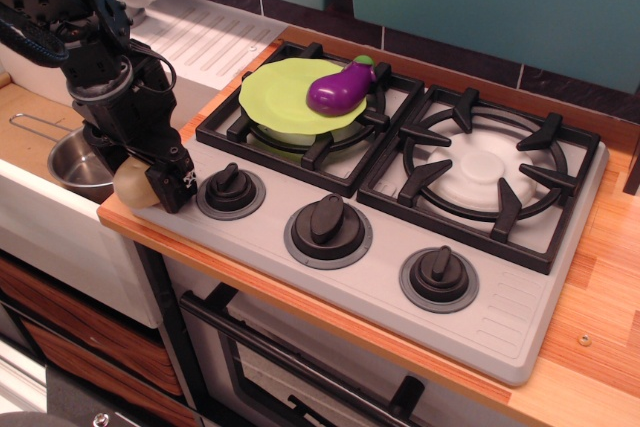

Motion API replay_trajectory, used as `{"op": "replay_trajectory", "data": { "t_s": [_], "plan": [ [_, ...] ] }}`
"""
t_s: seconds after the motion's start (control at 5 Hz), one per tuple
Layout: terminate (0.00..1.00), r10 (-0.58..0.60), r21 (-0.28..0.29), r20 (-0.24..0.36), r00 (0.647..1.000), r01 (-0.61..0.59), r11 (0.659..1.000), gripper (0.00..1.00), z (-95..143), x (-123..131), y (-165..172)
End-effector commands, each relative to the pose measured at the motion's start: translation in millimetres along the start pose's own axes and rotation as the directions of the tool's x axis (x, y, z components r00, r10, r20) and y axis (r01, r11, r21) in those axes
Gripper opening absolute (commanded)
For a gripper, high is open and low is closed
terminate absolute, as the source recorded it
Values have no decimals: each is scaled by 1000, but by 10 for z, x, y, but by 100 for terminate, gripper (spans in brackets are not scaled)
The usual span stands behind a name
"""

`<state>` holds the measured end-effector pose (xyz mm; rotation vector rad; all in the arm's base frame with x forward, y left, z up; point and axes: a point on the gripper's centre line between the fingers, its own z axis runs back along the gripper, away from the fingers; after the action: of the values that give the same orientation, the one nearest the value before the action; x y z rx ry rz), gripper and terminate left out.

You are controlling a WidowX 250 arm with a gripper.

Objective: Put eggplant on plate and largepotato in pot or pan in sink

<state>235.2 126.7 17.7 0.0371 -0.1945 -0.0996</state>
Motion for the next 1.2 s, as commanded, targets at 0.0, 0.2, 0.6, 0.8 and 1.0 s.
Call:
{"op": "replay_trajectory", "data": {
  "t_s": [0.0, 0.2, 0.6, 0.8, 1.0],
  "plan": [
    [0, -41, 38, -23, 999, 42, 998, 0, 527, 156, 20],
    [0, -96, 44, -11, 995, 97, 994, 0, 713, 259, 142],
    [0, -198, 9, -9, 980, 198, 980, 0, 830, 605, 539],
    [0, -212, 0, -13, 977, 212, 977, 0, 781, 758, 706],
    [0, -211, -13, -8, 977, 211, 977, 0, 711, 826, 816]
  ]
}}
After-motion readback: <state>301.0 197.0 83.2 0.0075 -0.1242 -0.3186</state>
